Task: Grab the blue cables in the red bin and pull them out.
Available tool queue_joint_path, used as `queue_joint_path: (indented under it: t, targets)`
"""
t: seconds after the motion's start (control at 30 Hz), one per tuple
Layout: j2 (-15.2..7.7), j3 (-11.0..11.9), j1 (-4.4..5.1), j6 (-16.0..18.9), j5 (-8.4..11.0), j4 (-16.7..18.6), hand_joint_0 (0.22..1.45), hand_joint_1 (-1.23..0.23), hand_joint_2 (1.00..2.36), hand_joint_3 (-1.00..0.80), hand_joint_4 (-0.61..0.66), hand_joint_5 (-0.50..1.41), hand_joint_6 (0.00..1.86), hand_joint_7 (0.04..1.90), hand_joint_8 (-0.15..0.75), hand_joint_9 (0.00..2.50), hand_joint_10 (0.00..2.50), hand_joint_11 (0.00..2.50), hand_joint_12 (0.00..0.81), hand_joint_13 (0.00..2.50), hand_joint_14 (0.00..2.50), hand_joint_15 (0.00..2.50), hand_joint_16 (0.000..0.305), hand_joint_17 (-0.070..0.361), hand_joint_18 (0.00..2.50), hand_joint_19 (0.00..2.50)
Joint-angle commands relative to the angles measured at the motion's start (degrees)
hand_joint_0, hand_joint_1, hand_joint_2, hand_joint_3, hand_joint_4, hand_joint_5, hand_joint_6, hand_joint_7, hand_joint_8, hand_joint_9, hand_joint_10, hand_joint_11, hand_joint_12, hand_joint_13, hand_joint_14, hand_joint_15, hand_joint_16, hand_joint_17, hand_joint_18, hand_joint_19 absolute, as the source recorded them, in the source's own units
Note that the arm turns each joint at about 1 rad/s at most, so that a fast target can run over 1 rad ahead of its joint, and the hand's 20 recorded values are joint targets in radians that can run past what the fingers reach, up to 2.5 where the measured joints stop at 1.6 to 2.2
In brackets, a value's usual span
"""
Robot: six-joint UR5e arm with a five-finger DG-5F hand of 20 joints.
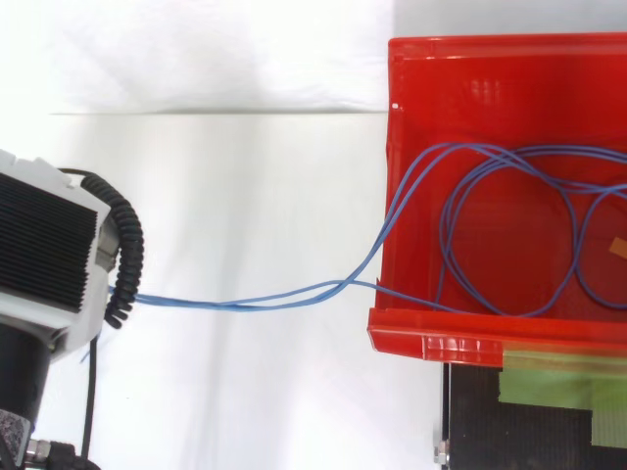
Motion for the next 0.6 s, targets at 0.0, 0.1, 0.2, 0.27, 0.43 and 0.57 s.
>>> queue_joint_path:
  t: [0.0,0.1,0.2,0.27,0.43,0.57]
  targets:
    - [0.00,0.00,-0.04,0.74,0.08,-0.63,0.86,-0.81,1.00,-1.00,0.04,0.77,0.90,0.62,0.237,0.88,0.02,0.47,0.300,0.69,0.01,0.31,0.040,0.089,0.51,0.31]
    - [0.00,0.00,-0.04,1.71,0.16,-1.33,0.85,-0.81,1.00,-1.00,0.04,0.75,0.91,0.61,0.237,0.88,0.02,0.48,0.301,0.69,0.01,0.31,0.040,0.089,0.51,0.31]
    - [0.00,0.00,0.05,3.03,0.25,-2.30,0.85,-0.82,1.00,-1.00,0.06,0.74,0.92,0.60,0.237,0.88,0.02,0.47,0.304,0.69,0.01,0.31,0.040,0.090,0.50,0.30]
    - [0.00,0.00,0.05,3.47,0.34,-2.56,0.84,-0.83,1.00,-1.00,0.06,0.73,0.93,0.59,0.241,0.87,0.02,0.47,0.305,0.69,0.01,0.31,0.040,0.090,0.51,0.31]
    - [-0.09,0.00,0.05,5.75,0.34,-3.97,0.83,-0.85,1.00,-1.00,0.07,0.70,0.94,0.57,0.240,0.86,0.02,0.47,0.308,0.69,0.01,0.32,0.041,0.092,0.50,0.30]
    - [0.00,0.00,0.31,10.59,0.34,-6.95,0.82,-0.87,1.00,-1.00,0.09,0.65,0.95,0.54,0.241,0.85,0.02,0.48,0.307,0.69,0.01,0.32,0.041,0.093,0.50,0.31]
